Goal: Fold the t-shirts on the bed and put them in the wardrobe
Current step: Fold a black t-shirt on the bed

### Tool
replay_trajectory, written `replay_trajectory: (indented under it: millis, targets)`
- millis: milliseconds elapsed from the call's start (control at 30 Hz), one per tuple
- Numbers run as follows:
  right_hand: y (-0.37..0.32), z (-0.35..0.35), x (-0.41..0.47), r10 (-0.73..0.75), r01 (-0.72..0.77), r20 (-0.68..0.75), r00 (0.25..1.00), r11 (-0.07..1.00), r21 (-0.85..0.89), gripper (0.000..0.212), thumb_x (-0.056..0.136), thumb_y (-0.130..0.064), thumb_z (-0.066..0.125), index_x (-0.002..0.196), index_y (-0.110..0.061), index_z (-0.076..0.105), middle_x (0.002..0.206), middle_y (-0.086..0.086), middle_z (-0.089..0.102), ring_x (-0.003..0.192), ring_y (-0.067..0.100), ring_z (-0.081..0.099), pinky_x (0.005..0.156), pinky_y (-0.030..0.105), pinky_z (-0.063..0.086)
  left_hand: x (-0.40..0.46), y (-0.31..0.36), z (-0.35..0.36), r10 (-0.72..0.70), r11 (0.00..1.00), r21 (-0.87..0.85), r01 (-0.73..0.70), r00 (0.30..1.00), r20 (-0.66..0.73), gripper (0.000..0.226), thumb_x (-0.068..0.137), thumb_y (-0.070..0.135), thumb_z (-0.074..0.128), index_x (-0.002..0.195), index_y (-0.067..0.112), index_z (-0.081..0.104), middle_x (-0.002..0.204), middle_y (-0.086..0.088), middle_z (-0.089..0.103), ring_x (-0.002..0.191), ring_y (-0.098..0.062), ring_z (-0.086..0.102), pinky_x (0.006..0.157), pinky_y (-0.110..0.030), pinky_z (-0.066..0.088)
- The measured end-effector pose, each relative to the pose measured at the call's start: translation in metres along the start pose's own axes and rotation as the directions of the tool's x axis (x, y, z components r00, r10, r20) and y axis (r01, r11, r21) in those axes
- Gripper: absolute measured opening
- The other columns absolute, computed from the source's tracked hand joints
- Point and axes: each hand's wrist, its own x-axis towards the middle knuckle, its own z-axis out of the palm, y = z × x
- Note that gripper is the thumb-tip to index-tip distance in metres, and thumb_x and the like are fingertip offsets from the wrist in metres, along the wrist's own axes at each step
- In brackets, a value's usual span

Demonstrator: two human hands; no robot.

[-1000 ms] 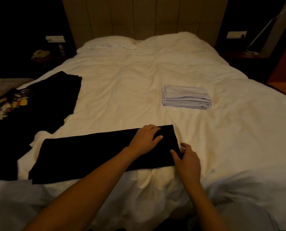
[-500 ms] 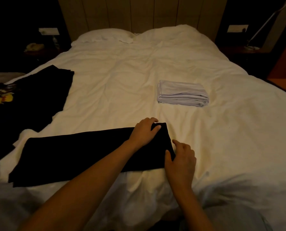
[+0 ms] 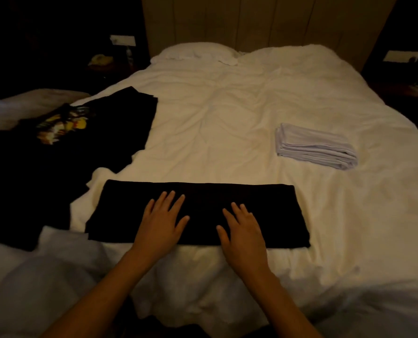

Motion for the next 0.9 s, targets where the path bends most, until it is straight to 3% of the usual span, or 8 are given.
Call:
replay_trajectory:
  millis: [133,233,300,467,567,700,800,900]
  targets:
    - [-0.044,0.017,0.014,-0.056,0.058,0.048,0.997,0.998,-0.04,0.056,0.092,-0.047,0.033,0.126,-0.018,0.066,0.134,0.007,0.061,0.128,0.026,0.055,0.108,0.041,0.036,-0.023,-0.045,-0.012,-0.169,0.984,-0.073,0.165,0.984,-0.057,0.073,0.092,0.058,0.019,0.144,0.016,0.049,0.15,-0.015,0.044,0.142,-0.033,0.035,0.115,-0.051,0.024]
    - [-0.078,0.026,0.029,-0.106,0.1,0.171,0.98,0.994,0.039,0.055,0.102,-0.047,0.031,0.15,-0.02,0.038,0.159,0.003,0.031,0.149,0.021,0.021,0.12,0.032,0.012,-0.039,-0.073,-0.018,-0.283,0.952,-0.145,0.27,0.957,-0.072,0.078,0.09,0.06,0.018,0.146,0.013,0.046,0.152,-0.017,0.04,0.144,-0.034,0.03,0.116,-0.049,0.023]
    - [-0.099,0.033,0.041,-0.155,0.147,0.187,0.97,0.987,0.06,0.056,0.103,-0.045,0.035,0.153,-0.021,0.03,0.162,0.001,0.022,0.151,0.018,0.012,0.12,0.03,0.009,-0.047,-0.087,-0.023,-0.362,0.918,-0.201,0.34,0.929,-0.079,0.076,0.091,0.058,0.024,0.145,0.01,0.046,0.149,-0.018,0.043,0.139,-0.036,0.037,0.111,-0.05,0.031]
    - [-0.153,0.048,0.077,-0.267,0.261,0.249,0.931,0.964,0.058,0.057,0.103,-0.044,0.039,0.153,-0.017,0.03,0.157,0.007,0.032,0.146,0.023,0.025,0.119,0.033,0.019,-0.058,-0.113,-0.032,-0.544,0.772,-0.455,0.443,0.832,-0.113,0.043,0.094,0.031,0.062,0.13,0.007,0.056,0.124,-0.015,0.058,0.115,-0.034,0.054,0.089,-0.043,0.048]
    - [-0.179,0.058,0.1,-0.321,0.324,0.271,0.907,0.945,0.036,0.059,0.102,-0.044,0.041,0.151,-0.013,0.032,0.149,0.009,0.043,0.136,0.025,0.039,0.113,0.034,0.028,-0.06,-0.129,-0.029,-0.65,0.618,-0.615,0.489,0.758,-0.051,0.027,0.089,0.026,0.07,0.109,0.008,0.064,0.103,-0.01,0.062,0.094,-0.026,0.06,0.079,-0.034,0.048]
    - [-0.21,0.074,0.123,-0.337,0.345,0.311,0.889,0.938,0.033,0.061,0.102,-0.045,0.041,0.15,-0.01,0.033,0.14,0.014,0.051,0.128,0.029,0.047,0.106,0.037,0.035,-0.065,-0.142,-0.028,-0.72,0.203,-0.84,0.503,0.658,0.22,0.019,0.086,0.021,0.075,0.082,0.009,0.06,0.072,-0.009,0.06,0.066,-0.027,0.065,0.058,-0.041,0.059]
    - [-0.218,0.084,0.132,-0.303,0.325,0.325,0.896,0.946,-0.013,0.055,0.101,-0.048,0.041,0.141,-0.01,0.045,0.129,0.014,0.055,0.117,0.031,0.052,0.097,0.04,0.039,-0.065,-0.144,-0.026,-0.674,0.081,-0.867,0.492,0.668,0.316,0.021,0.088,0.014,0.072,0.077,0.005,0.057,0.068,-0.012,0.057,0.065,-0.022,0.063,0.052,-0.033,0.058]
    - [-0.225,0.089,0.14,-0.294,0.34,0.316,0.902,0.935,-0.104,0.045,0.101,-0.046,0.043,0.118,-0.008,0.057,0.115,0.013,0.057,0.106,0.03,0.051,0.087,0.039,0.039,-0.065,-0.15,-0.028,-0.603,-0.085,-0.885,0.458,0.684,0.411,0.018,0.09,0.004,0.067,0.077,0.004,0.055,0.066,-0.011,0.052,0.068,-0.019,0.061,0.054,-0.028,0.057]
